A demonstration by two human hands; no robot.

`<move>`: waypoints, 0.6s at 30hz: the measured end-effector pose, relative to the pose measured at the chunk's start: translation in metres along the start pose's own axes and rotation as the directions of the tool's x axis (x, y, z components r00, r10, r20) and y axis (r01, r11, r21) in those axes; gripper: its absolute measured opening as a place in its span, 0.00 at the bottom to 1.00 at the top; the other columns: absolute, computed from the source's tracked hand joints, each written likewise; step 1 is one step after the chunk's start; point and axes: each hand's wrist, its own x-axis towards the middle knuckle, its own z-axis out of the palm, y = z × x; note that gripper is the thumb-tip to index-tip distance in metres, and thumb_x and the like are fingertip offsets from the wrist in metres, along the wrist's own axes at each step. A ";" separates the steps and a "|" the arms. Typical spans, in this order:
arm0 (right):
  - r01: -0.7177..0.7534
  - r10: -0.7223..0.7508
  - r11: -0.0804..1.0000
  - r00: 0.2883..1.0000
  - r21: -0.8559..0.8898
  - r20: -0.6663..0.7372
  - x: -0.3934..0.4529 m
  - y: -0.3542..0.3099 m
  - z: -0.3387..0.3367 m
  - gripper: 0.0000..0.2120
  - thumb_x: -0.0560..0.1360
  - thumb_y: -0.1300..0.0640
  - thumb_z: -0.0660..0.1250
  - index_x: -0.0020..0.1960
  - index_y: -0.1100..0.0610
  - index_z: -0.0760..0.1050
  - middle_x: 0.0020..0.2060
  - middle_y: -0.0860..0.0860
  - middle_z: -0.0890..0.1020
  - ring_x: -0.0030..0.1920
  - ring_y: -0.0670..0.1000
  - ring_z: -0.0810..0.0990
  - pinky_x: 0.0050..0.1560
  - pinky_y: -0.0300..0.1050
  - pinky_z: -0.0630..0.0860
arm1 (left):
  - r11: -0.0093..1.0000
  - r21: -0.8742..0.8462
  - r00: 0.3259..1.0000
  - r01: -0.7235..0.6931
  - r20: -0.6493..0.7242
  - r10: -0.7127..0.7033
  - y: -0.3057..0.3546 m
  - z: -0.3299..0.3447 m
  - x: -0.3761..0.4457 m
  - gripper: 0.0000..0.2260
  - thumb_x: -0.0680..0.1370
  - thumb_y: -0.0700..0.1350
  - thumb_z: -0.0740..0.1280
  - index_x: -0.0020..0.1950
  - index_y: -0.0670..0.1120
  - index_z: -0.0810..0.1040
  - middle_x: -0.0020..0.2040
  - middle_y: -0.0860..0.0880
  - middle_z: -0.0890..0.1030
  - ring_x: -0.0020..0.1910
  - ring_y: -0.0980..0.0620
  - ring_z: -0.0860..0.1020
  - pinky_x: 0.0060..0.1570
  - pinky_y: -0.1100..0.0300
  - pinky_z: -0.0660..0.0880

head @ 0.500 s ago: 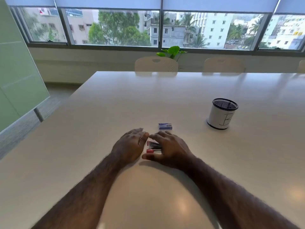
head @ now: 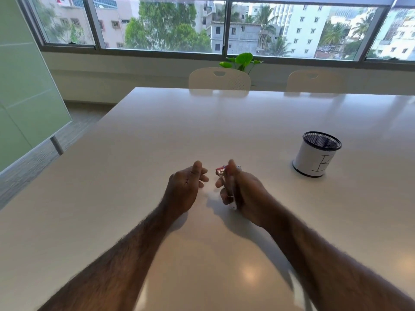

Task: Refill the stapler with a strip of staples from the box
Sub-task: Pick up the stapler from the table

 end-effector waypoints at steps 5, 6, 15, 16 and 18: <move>-0.280 0.196 0.884 0.949 0.373 0.249 0.000 -0.002 -0.011 0.30 0.78 0.34 0.53 0.52 0.58 0.79 0.34 0.51 0.77 0.29 0.47 0.72 0.30 0.38 0.68 | 0.996 -0.070 0.998 0.061 0.027 -0.059 -0.002 0.003 0.004 0.21 0.82 0.57 0.54 0.44 0.50 0.83 0.37 0.50 0.86 0.30 0.58 0.79 0.29 0.69 0.72; -0.283 0.192 0.884 0.946 0.373 0.263 0.000 -0.002 -0.010 0.30 0.78 0.34 0.53 0.50 0.58 0.80 0.34 0.51 0.77 0.29 0.47 0.72 0.30 0.38 0.68 | 0.996 -0.068 0.998 0.060 0.027 -0.058 -0.003 0.003 0.004 0.21 0.82 0.57 0.54 0.43 0.50 0.82 0.37 0.50 0.85 0.30 0.59 0.79 0.29 0.69 0.72; -0.233 0.118 0.862 0.956 0.451 0.268 -0.001 -0.002 -0.013 0.28 0.79 0.37 0.53 0.44 0.58 0.81 0.32 0.51 0.78 0.24 0.46 0.73 0.23 0.37 0.71 | 0.987 0.130 0.995 -0.091 0.044 0.086 0.003 0.003 -0.004 0.25 0.80 0.59 0.52 0.48 0.45 0.84 0.39 0.49 0.85 0.36 0.54 0.81 0.41 0.58 0.78; -0.218 0.108 0.862 0.961 0.458 0.255 -0.001 -0.002 -0.014 0.29 0.79 0.37 0.53 0.43 0.58 0.82 0.31 0.50 0.78 0.24 0.46 0.72 0.23 0.38 0.70 | 0.987 0.130 0.995 -0.098 0.041 0.093 0.003 0.003 -0.004 0.25 0.80 0.58 0.53 0.48 0.45 0.84 0.39 0.49 0.85 0.36 0.54 0.81 0.42 0.57 0.79; -0.211 0.085 0.858 0.958 0.469 0.275 -0.001 -0.003 -0.016 0.29 0.79 0.36 0.53 0.46 0.59 0.82 0.32 0.50 0.78 0.23 0.46 0.72 0.23 0.38 0.69 | 0.985 0.133 0.993 -0.112 0.037 0.108 0.004 0.003 -0.004 0.24 0.80 0.58 0.53 0.47 0.45 0.84 0.38 0.50 0.85 0.35 0.57 0.80 0.42 0.57 0.79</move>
